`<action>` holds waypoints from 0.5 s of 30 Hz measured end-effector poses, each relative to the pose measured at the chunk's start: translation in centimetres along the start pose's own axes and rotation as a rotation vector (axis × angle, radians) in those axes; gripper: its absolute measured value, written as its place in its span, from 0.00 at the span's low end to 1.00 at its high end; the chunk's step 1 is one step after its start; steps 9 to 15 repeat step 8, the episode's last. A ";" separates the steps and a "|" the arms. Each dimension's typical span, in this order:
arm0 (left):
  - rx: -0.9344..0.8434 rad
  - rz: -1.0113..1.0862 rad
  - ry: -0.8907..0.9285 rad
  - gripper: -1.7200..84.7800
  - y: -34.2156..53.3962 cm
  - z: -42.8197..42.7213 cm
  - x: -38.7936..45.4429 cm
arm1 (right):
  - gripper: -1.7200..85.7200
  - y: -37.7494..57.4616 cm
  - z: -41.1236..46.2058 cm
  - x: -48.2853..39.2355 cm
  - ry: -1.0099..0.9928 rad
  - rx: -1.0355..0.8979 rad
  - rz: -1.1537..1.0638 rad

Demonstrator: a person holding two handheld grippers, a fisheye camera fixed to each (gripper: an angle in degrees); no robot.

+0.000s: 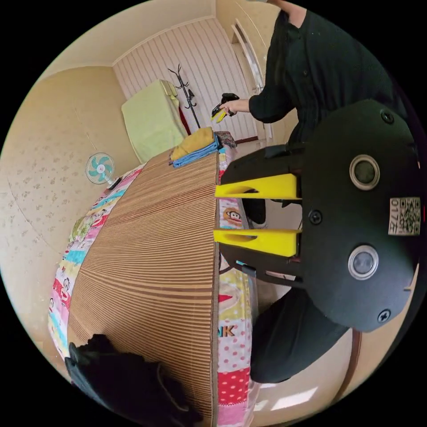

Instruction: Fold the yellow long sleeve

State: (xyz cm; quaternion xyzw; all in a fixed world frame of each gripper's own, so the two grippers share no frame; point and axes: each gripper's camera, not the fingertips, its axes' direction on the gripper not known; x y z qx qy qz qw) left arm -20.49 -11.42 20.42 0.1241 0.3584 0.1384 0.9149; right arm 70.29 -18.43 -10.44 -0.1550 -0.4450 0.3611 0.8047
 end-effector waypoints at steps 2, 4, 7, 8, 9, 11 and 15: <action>0.081 -0.046 -0.091 0.14 -0.7 -3.3 -2.2 | 0.12 3.2 -1.9 1.1 0.057 0.064 -0.021; 0.173 -0.091 -0.201 0.15 -1.8 -7.3 -4.3 | 0.10 7.7 -3.3 0.9 0.144 0.098 -0.090; 0.325 -0.135 -0.382 0.17 -5.0 -14.5 -6.9 | 0.07 13.4 -4.1 -2.0 0.232 0.123 -0.263; 0.367 -0.145 -0.455 0.17 -6.8 -17.3 -7.5 | 0.07 14.6 -4.1 -2.8 0.251 0.136 -0.305; 0.367 -0.145 -0.455 0.17 -6.8 -17.3 -7.5 | 0.07 14.6 -4.1 -2.8 0.251 0.136 -0.305; 0.367 -0.145 -0.455 0.17 -6.8 -17.3 -7.5 | 0.07 14.6 -4.1 -2.8 0.251 0.136 -0.305; 0.367 -0.145 -0.455 0.17 -6.8 -17.3 -7.5 | 0.07 14.6 -4.1 -2.8 0.251 0.136 -0.305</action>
